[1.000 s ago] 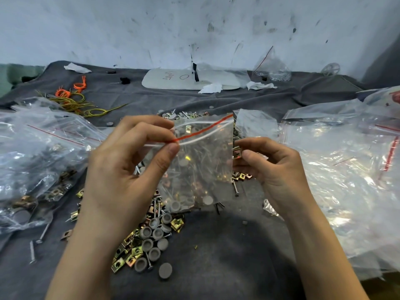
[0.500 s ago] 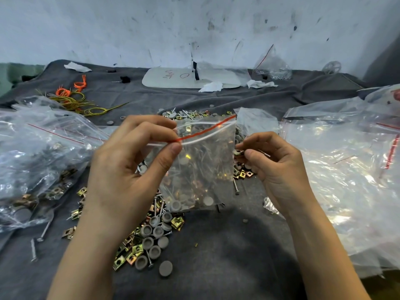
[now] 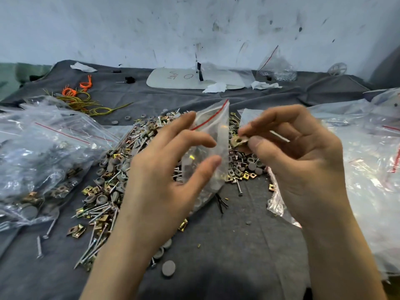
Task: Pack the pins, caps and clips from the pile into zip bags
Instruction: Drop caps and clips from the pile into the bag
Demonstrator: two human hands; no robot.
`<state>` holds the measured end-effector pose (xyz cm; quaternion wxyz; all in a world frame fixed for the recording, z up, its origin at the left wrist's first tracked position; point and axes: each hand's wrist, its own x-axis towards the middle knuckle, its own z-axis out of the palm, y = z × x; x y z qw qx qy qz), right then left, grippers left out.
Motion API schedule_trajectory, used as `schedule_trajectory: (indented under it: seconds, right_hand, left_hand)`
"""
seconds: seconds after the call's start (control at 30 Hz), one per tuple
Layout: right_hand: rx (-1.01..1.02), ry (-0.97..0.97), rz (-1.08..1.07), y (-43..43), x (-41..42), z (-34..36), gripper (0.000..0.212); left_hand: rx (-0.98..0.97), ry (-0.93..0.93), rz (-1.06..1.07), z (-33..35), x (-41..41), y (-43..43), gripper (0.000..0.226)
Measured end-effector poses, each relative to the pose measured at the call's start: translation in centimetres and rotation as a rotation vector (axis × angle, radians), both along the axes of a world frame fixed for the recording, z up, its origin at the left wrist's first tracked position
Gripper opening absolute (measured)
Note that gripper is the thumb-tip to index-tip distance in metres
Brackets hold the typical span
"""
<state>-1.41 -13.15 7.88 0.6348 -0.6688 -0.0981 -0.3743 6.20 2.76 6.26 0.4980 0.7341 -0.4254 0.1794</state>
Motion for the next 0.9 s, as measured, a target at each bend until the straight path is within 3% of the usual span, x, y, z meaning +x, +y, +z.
schedule_trajectory:
  seconds: [0.2,0.43,0.9]
  right_hand:
    - [-0.155,0.084,0.040,1.26,-0.07,0.01,0.023]
    - [-0.192,0.089,-0.028,0.85,-0.07,0.22,0.029]
    - [-0.165,0.135,-0.005,0.95,-0.19,0.02,0.027]
  left_hand:
    - [-0.064,0.157,-0.076,0.02,-0.21,-0.30,0.019]
    - [-0.148,0.282,-0.119,-0.44,0.53,-0.15,0.022]
    - [-0.046,0.177,-0.124,-0.08,0.23,0.10,0.020]
